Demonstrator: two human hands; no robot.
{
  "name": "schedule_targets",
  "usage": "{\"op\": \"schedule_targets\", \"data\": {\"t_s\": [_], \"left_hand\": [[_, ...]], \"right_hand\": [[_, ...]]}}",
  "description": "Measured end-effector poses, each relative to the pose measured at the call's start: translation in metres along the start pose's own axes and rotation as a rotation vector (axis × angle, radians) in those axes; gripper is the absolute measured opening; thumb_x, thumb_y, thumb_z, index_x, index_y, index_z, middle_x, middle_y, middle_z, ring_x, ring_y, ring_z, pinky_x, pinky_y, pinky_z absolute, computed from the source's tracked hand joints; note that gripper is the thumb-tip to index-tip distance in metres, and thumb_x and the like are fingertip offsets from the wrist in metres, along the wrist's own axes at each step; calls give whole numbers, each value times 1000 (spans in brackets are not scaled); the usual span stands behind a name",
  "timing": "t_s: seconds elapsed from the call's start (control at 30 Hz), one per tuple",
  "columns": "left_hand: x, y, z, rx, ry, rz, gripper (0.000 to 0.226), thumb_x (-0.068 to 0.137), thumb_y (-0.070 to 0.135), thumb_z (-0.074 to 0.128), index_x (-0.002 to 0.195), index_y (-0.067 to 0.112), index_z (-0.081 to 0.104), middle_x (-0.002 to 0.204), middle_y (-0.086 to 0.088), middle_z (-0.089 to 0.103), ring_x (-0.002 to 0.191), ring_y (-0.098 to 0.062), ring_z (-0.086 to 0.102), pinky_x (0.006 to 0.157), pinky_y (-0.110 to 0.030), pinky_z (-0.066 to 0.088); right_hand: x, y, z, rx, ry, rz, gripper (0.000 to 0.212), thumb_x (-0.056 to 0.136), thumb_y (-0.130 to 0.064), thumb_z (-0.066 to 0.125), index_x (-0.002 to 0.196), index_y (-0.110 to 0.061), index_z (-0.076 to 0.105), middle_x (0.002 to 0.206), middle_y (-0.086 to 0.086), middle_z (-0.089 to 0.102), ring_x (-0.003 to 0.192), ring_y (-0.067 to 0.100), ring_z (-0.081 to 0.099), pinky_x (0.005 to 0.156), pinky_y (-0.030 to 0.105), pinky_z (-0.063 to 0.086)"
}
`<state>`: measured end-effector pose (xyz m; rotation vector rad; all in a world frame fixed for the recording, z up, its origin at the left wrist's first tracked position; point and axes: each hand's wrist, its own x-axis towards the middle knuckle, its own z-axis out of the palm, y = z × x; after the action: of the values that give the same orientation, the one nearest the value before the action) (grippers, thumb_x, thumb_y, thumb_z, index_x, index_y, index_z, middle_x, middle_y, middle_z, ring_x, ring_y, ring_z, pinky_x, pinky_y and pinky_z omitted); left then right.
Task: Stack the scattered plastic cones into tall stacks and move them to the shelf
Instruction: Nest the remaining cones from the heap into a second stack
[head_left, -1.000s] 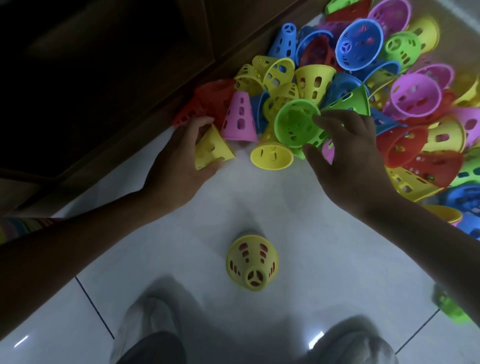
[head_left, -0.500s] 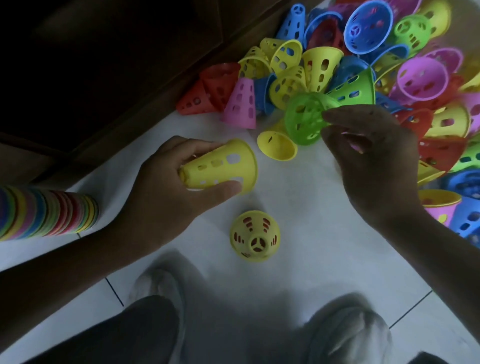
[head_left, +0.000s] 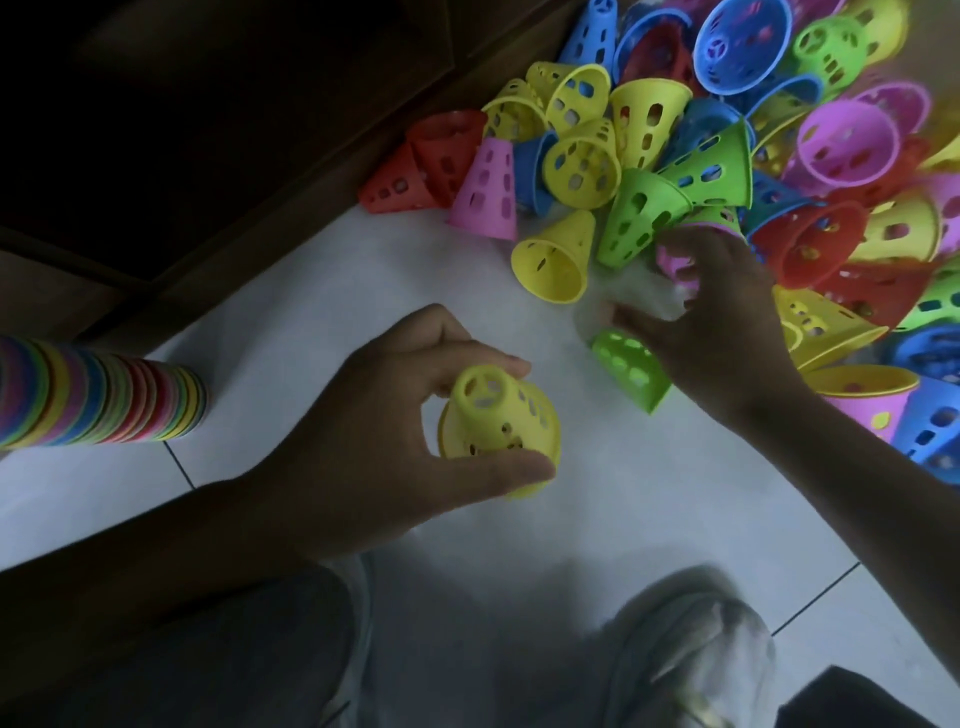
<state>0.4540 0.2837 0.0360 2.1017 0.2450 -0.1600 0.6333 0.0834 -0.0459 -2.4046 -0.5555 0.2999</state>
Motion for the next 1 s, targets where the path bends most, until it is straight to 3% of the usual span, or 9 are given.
{"op": "schedule_targets", "data": {"t_s": [0.1,0.23,0.37,0.53,0.63,0.73,0.87,1.0], "left_hand": [[-2,-8,8,103,-71,43,62,69,64,74,121,30,68,105,14,53,101,-9,61,82,-11,44],[-3,-21,18,183,-121,54,67,68,68,71,126,36,62,112,20,46,110,-5,54,91,-24,47],[-3,-29,24,199,-148,66,69,66,69,71,127,39,59,117,23,43,114,-5,51,93,-27,48],[-1,-37,12,212,-202,48,69,66,58,78,130,41,57,123,26,41,116,0,48,94,-15,42],[1,-44,2,230,-208,12,68,70,44,87,131,41,57,123,27,42,115,6,47,92,-6,39],[4,-55,-10,243,-177,-22,67,71,37,87,132,41,57,123,27,45,113,4,51,91,-7,42],[13,-65,-16,217,-132,-56,60,74,37,84,129,42,59,122,25,50,110,1,54,89,-12,45],[25,-70,-17,164,-96,-42,48,76,39,80,116,53,56,118,24,52,106,-1,58,88,-21,49]], "right_hand": [[-9,3,2,-178,-185,-16,76,70,-51,81,132,-15,57,127,14,55,119,34,49,98,40,41],[-21,0,7,-342,-361,-60,74,77,-59,74,135,-19,52,125,9,56,118,31,53,94,41,48],[-27,-3,10,-389,-402,-54,61,80,-57,71,125,-20,54,113,7,57,107,31,58,85,42,52],[-34,-4,20,-381,-416,-27,46,83,-41,74,117,-17,56,105,9,60,100,33,62,80,39,52],[-34,-8,14,-156,-314,4,41,81,-38,78,114,-18,65,103,3,65,96,23,63,84,34,50],[-28,-29,-7,190,-221,90,33,80,-39,80,108,-23,72,98,-6,70,85,12,67,80,32,54],[-29,-73,-40,710,-217,143,32,80,-34,77,108,-20,73,102,5,74,89,22,73,86,40,58],[-39,-104,-50,946,-326,34,33,73,-26,77,104,-16,71,102,4,75,87,19,74,81,30,58]]}}
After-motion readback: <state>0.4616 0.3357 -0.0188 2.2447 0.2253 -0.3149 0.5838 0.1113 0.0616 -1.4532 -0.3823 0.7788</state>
